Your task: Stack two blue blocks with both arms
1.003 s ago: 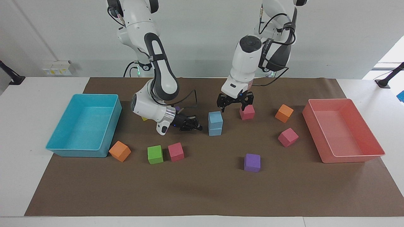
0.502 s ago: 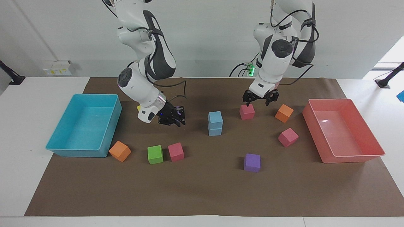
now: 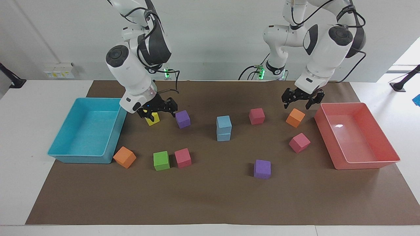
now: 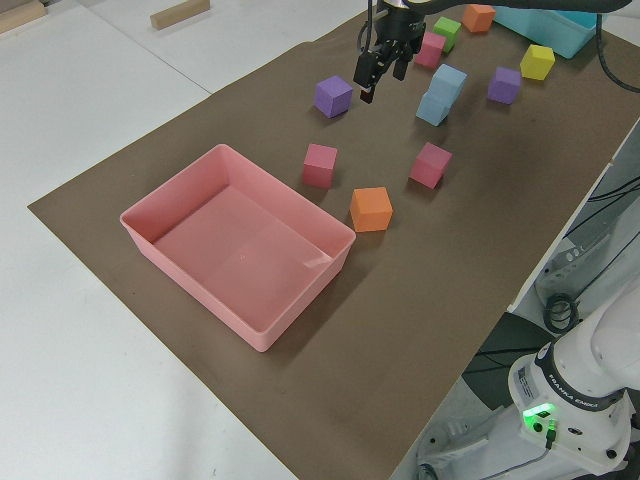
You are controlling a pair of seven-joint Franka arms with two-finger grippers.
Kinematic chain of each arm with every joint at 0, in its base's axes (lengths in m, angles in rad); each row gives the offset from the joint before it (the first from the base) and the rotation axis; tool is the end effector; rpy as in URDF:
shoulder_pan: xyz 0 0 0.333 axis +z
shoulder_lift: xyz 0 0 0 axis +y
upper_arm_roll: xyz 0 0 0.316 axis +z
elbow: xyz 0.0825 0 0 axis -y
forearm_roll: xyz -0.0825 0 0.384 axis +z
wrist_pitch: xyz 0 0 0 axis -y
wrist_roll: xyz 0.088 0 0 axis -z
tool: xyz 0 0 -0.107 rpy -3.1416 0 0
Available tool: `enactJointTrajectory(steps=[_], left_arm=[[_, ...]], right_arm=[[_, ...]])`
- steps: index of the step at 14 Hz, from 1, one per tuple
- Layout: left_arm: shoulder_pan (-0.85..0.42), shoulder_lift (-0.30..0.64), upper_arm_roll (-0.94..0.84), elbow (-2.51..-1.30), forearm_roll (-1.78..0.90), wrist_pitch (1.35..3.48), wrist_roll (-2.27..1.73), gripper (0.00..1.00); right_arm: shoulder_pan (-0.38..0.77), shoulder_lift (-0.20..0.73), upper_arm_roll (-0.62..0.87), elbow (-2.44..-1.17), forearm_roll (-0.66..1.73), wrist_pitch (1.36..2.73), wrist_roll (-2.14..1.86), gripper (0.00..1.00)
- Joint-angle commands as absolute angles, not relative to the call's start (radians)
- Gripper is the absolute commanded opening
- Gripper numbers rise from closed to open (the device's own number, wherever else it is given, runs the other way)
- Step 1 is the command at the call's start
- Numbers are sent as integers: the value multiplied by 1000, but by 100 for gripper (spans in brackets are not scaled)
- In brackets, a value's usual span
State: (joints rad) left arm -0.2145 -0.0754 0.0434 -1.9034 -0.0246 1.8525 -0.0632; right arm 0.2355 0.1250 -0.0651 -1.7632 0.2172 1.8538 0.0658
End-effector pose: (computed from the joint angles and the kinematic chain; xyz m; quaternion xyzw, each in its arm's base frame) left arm 0.5333 -0.0935 0.5316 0.9985 -0.0507 0.0105 0.0148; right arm 0.5849 0.1193 0.4866 -0.9947 -0.0202 0.0285 0.0968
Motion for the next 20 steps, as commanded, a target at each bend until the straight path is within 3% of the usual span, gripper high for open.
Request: enactJointTrajectory(steps=[1, 7, 10, 14, 17, 20], left_arm=[[-146, -28, 34, -1758, -26, 1743, 44, 100], [-87, 76, 35, -1455, 34, 1536, 67, 100], [-41, 133, 40, -1320, 34, 1448, 97, 100], [-43, 108, 31, -1344, 34, 1419, 112, 100], [-43, 60, 31, -1419, 26, 1425, 117, 100], [-41, 38, 34, -1454, 25, 1434, 117, 100]], right_arm=[[177, 89, -63, -1753, 183, 1792, 145, 100], [48, 3, -61, -1753, 69, 1697, 206, 100], [38, -43, -63, -1746, 26, 1663, 203, 100], [38, -61, -61, -1625, 18, 1514, 193, 100], [52, -60, -43, -1554, -15, 1500, 161, 100], [54, -69, -43, -1566, -15, 1508, 94, 100]])
